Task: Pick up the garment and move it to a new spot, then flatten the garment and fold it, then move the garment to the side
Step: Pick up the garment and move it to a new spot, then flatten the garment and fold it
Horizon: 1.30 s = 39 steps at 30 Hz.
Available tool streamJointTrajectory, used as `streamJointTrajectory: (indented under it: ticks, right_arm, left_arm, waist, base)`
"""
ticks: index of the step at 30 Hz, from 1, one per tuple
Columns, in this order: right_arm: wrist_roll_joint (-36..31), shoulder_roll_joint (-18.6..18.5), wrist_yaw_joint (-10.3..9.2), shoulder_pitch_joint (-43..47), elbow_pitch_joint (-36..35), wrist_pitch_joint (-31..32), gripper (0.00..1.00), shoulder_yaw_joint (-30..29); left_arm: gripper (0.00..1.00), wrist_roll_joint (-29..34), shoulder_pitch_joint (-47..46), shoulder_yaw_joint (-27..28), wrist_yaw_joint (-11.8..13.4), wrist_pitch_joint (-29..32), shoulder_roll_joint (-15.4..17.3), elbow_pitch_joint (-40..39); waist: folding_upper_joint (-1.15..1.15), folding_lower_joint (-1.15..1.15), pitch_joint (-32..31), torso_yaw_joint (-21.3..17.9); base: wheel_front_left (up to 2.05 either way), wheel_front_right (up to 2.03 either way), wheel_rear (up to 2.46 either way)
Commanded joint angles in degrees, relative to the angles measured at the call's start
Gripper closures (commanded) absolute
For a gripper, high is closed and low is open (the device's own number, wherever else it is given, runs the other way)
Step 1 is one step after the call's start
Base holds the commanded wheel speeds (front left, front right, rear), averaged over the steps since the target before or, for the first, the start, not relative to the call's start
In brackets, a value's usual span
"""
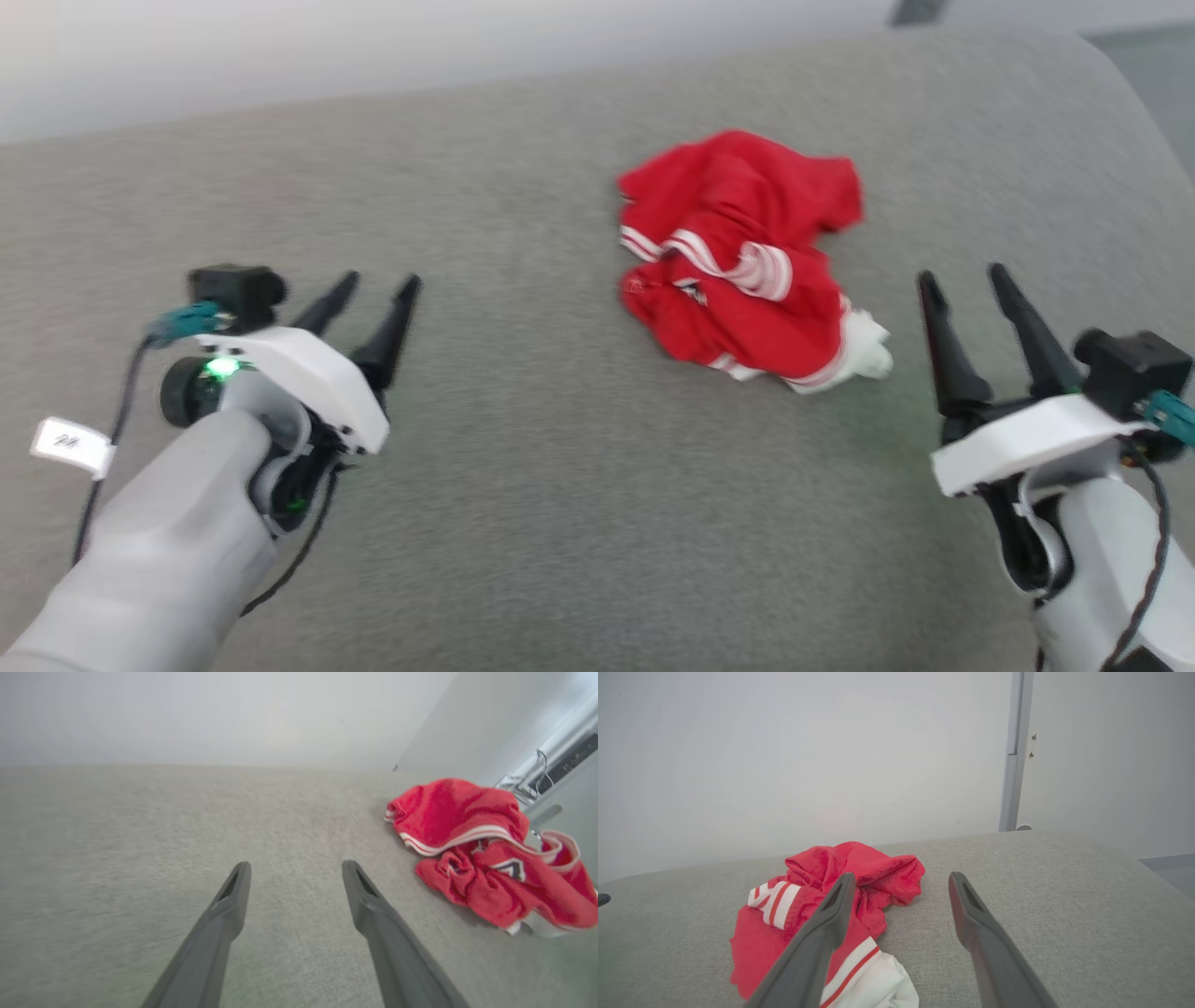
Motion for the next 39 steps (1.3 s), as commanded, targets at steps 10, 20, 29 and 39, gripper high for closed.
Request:
streamJointTrajectory:
  ticks: [10,20,29,39]
  right_arm:
    - [0.8,-3.8,-0.02,4.1,1.7,-0.3,0.00,-2.2]
    - [1.4,-5.3,-0.02,7.6,1.9,-0.3,0.00,-3.1]
    - [1.0,-5.1,-0.02,9.9,0.1,-0.3,0.00,-4.7]
    - [-0.1,-4.5,-0.02,12.1,-3.1,-0.3,0.00,-7.2]
  left_arm:
    - [0.00,17.0,18.9,24.1,4.5,-0.4,-2.5,-9.2]
    - [0.00,30.3,33.7,40.9,5.2,-0.4,-6.8,-18.6]
    - [0.00,40.4,41.5,48.0,4.9,-0.4,-8.8,-25.3]
    - [0.00,46.5,46.1,53.9,2.6,-0.4,-11.9,-31.4]
  waist:
    - [0.00,0.00,-6.8,9.2]
    - [0.00,0.00,-10.1,10.9]
    - [0.00,0.00,-11.8,11.1]
    - [0.00,0.00,-12.6,10.9]
  base:
    - [0.00,0.00,0.00]
    - [0.00,0.00,0.00]
    - [0.00,0.00,0.00]
    - [0.00,0.00,0.00]
